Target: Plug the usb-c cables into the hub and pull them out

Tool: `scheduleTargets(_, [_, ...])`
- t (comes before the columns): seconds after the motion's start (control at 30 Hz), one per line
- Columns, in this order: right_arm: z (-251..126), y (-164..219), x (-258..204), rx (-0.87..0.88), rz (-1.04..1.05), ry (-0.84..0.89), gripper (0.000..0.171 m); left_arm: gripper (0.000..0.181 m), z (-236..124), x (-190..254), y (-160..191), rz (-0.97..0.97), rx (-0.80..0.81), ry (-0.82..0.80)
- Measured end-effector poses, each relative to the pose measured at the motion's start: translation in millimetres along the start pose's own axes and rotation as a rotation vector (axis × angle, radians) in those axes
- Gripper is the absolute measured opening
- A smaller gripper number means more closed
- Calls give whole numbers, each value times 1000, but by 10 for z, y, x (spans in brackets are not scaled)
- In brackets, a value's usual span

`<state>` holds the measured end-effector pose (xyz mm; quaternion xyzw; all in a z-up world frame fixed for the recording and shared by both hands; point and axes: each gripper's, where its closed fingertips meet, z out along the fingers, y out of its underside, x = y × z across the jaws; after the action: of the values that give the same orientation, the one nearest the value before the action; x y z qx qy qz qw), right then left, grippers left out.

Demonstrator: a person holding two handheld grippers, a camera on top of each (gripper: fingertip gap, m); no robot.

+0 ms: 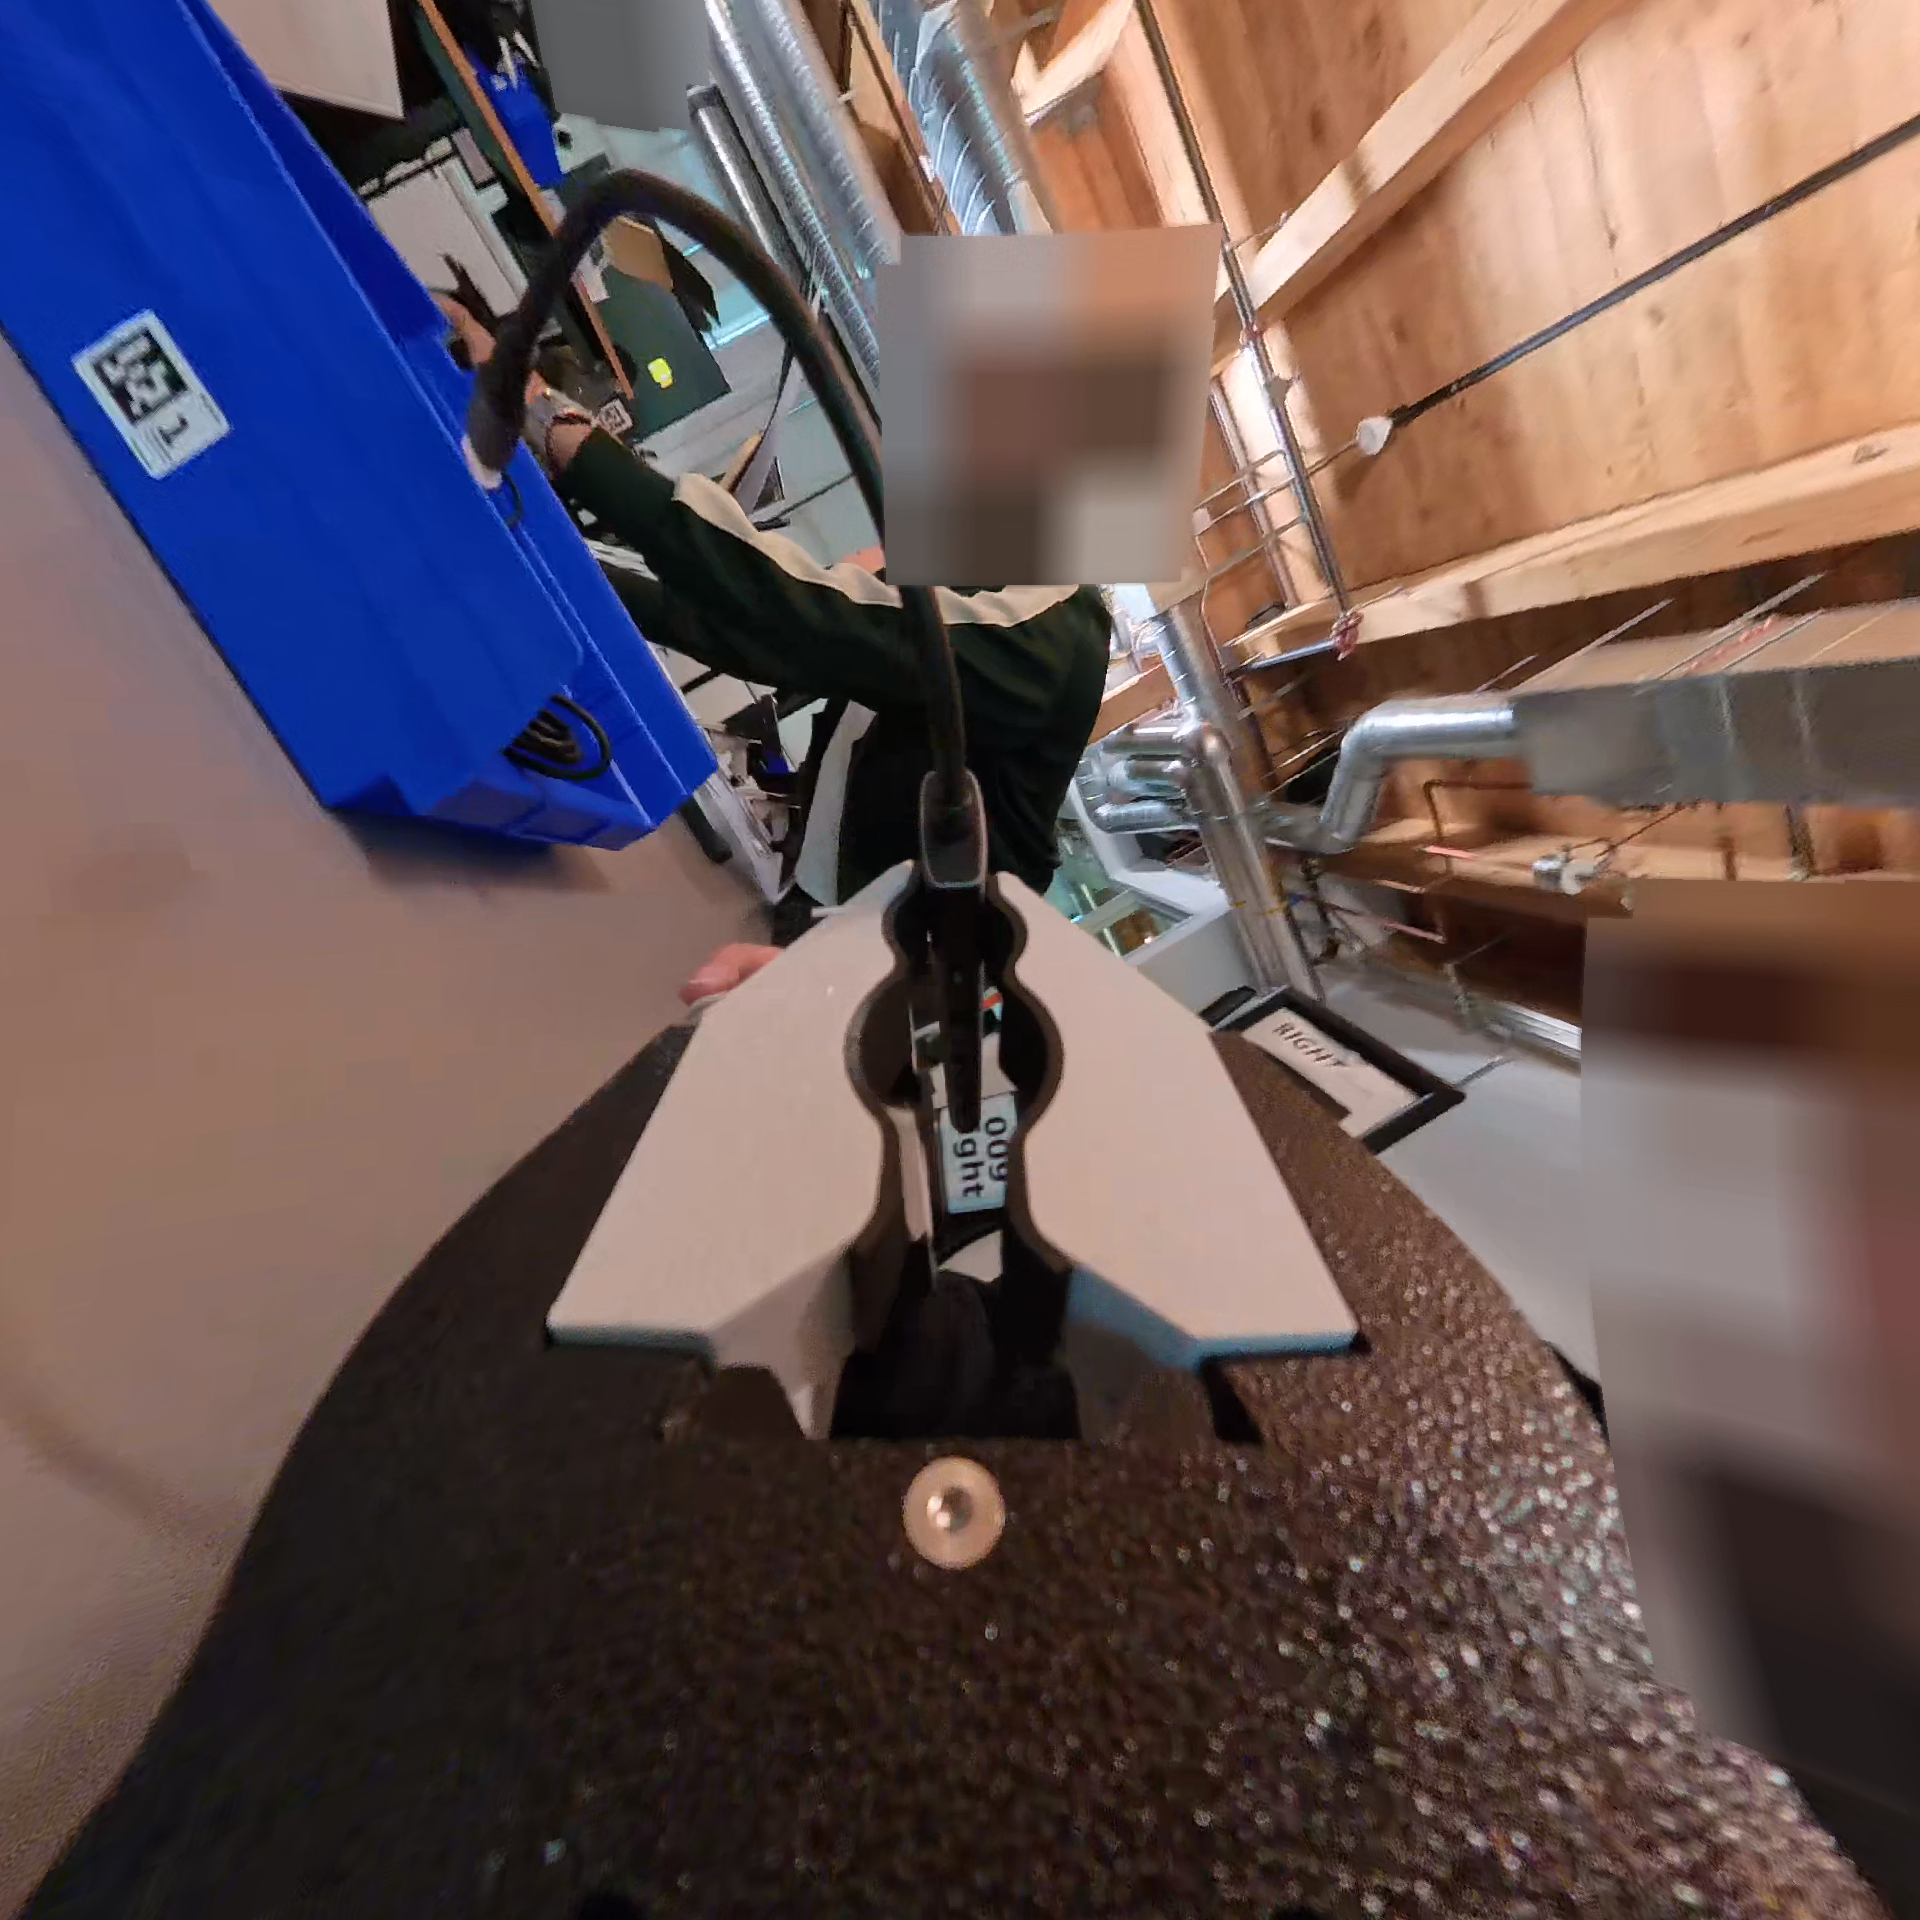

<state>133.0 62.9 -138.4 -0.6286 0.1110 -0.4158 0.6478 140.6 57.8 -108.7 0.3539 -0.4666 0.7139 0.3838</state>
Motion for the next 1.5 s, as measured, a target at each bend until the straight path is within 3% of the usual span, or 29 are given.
scheduleTargets(0.43, [8,55,136,-31,110,99,22,7,78,-205,-68,28,-66,-120])
scheduleTargets(0.57, [37,50,153,-33,261,116,22,8,100,-211,-123,69,-53,-153])
scheduleTargets(0.67, [31,49,191,17,459,75,22,14,74,-201,-205,220,-22,-251])
scheduleTargets(0.77, [-24,112,325,24,513,111,22,10,-82,-96,-394,482,47,-388])
scheduleTargets(0.9, [-61,166,469,20,511,168,22,1,-417,148,-662,746,138,-557])
scheduleTargets(1.07, [-89,148,540,41,461,256,22,11,-906,289,-827,909,118,-776])
scheduleTargets(1.23, [-130,57,497,32,257,312,22,28,-1874,342,-1286,1016,57,-1221])
scheduleTargets(1.37, [-107,48,439,29,222,293,22,34,-2575,210,-1497,892,-171,-1483])
scheduleTargets(1.5, [-112,61,431,23,202,296,22,36,-2898,-195,-1532,784,-506,-1565])
